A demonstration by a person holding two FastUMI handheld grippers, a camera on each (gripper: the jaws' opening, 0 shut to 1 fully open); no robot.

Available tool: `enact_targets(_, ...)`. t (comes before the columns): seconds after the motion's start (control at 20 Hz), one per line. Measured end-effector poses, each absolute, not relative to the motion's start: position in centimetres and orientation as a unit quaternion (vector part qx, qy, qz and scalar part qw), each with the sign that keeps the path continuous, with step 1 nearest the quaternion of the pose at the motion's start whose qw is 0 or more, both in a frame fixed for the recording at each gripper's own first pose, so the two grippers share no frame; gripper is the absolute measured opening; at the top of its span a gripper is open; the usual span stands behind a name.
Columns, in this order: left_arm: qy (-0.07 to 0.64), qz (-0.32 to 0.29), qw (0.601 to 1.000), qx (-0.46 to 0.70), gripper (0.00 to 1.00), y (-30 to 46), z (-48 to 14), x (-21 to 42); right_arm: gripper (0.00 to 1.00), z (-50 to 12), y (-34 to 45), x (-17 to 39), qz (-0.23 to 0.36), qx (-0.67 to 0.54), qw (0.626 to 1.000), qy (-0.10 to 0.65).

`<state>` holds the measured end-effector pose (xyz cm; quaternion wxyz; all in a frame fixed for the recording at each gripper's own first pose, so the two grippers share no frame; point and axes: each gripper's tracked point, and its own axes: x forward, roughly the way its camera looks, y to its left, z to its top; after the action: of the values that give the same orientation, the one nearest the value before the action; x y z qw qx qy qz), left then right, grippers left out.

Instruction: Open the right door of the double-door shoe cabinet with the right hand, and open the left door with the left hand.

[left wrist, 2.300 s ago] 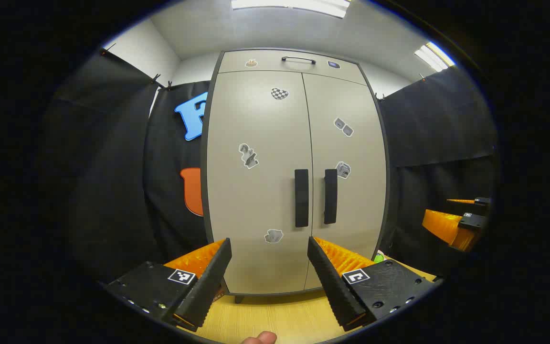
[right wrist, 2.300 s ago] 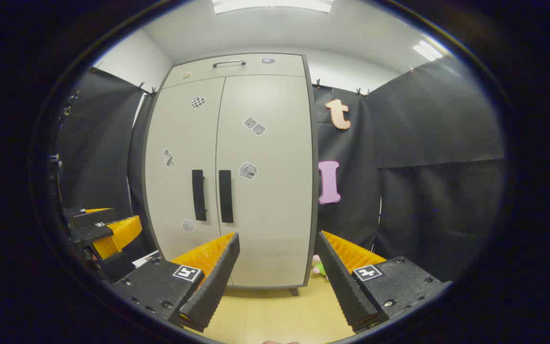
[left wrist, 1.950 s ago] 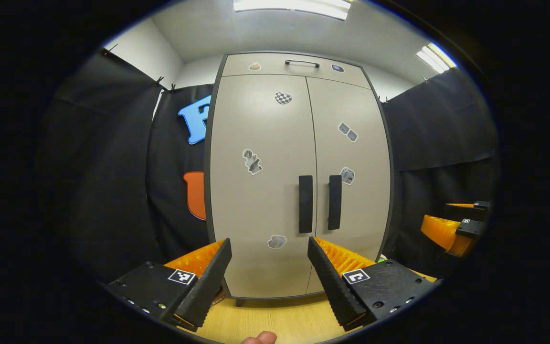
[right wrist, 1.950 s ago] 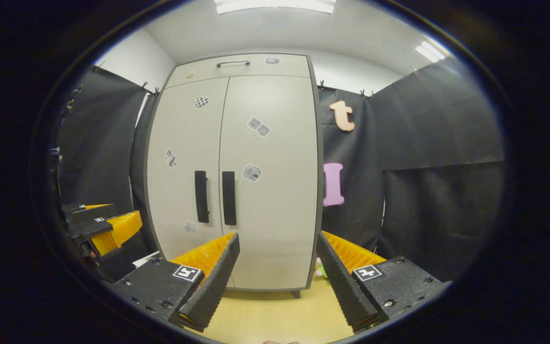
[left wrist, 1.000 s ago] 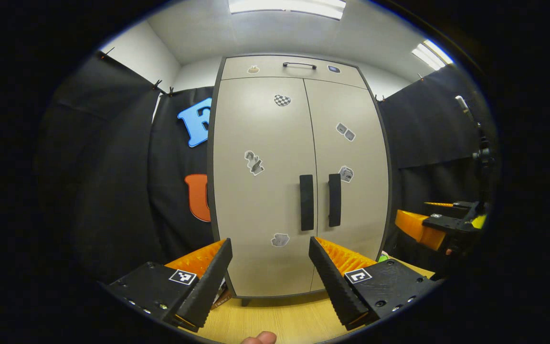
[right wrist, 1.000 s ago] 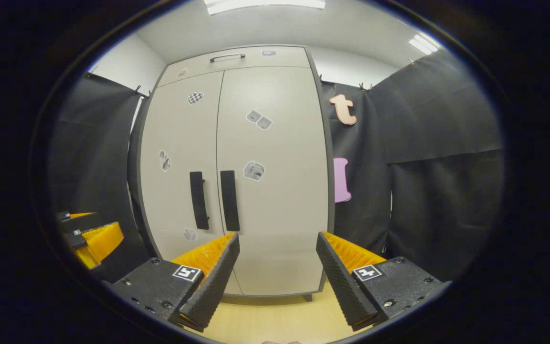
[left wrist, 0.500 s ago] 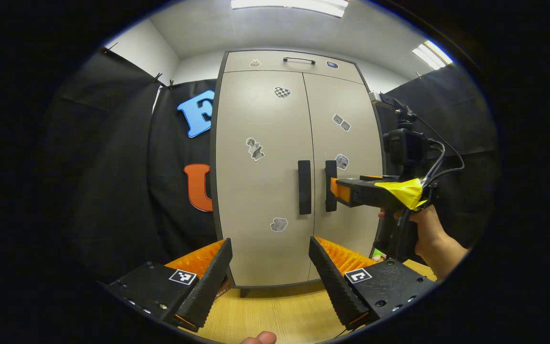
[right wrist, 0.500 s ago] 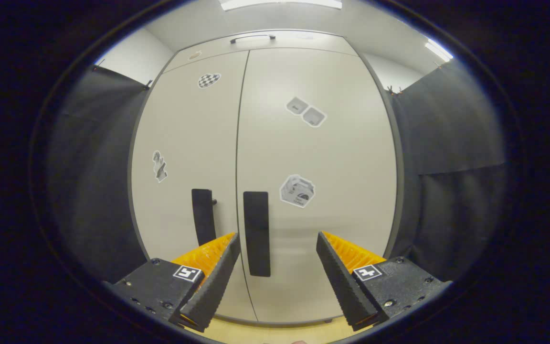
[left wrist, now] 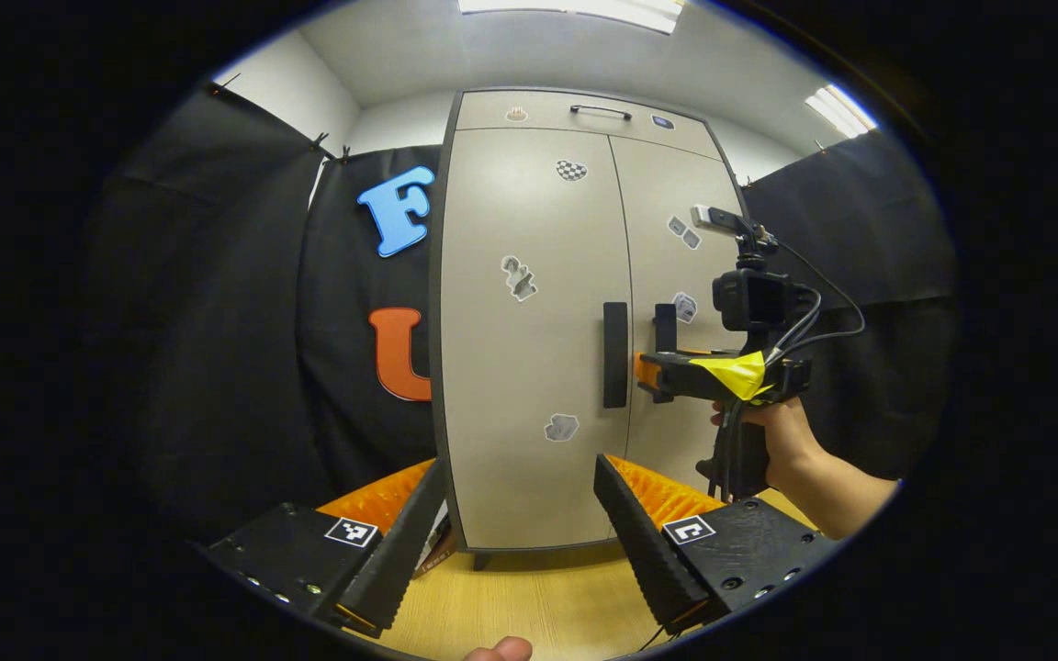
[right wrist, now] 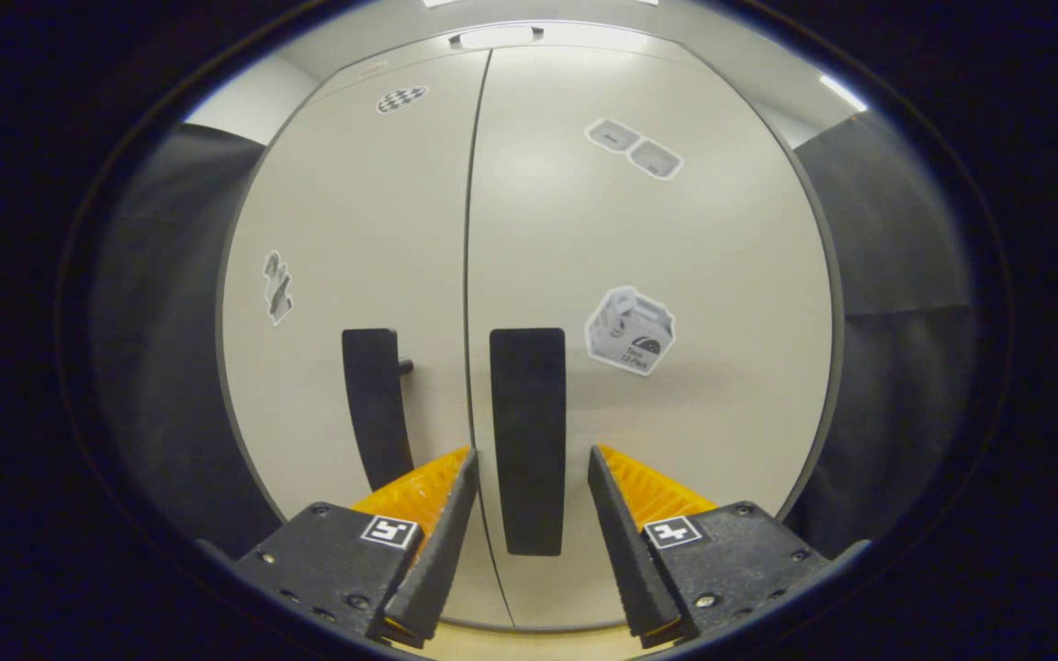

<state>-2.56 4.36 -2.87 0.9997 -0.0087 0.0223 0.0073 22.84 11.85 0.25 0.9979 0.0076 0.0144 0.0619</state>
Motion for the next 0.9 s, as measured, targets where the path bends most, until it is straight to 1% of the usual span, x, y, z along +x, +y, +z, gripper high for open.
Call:
enact_targets(0.05,0.024,0.007,1.0,-0.01,0.97,4.4,-2.9,-2.4,0.68,0.1,11.7,22.9,0.058,0.008,0.998,0.015)
enact_targets(0.1,0.026,0.007,1.0,-0.011,0.97,4.5,-3.1,-2.3,0.65,0.3,11.5,22.9,0.052,0.008,0.999,0.011)
enact_targets(0.15,0.027,0.007,1.0,-0.011,0.97,4.6,-3.1,-2.2,0.58,0.4,11.6,22.9,0.057,0.011,0.998,0.009)
enact_targets(0.25,0.028,0.005,1.0,-0.012,0.97,4.5,-3.1,-2.0,0.37,0.3,11.8,23.1,0.055,0.012,0.998,0.009)
enact_targets(0.3,0.027,0.003,1.0,-0.012,0.97,4.4,-3.0,-1.9,0.35,0.3,11.8,23.0,0.055,0.011,0.998,0.009)
enact_targets(0.35,0.026,0.002,1.0,-0.013,0.97,4.4,-2.9,-1.8,0.28,0.3,11.7,23.0,0.057,0.011,0.998,0.009)
enact_targets(0.4,0.025,0.0,1.0,-0.014,0.97,4.3,-2.8,-1.8,0.24,0.4,11.8,23.0,0.061,0.012,0.998,0.009)
enact_targets(0.45,0.025,-0.001,1.0,-0.014,0.97,4.2,-2.9,-1.7,0.15,0.3,11.9,23.1,0.065,0.015,0.998,0.009)
enact_targets(0.55,0.025,-0.004,1.0,-0.015,0.97,4.1,-3.0,-1.5,0.1,0.3,11.7,23.0,0.062,0.006,0.998,0.012)
enact_targets(0.9,0.027,0.006,1.0,-0.011,0.96,4.4,-3.2,-1.9,0.1,0.3,11.6,21.0,0.082,0.002,0.997,0.018)
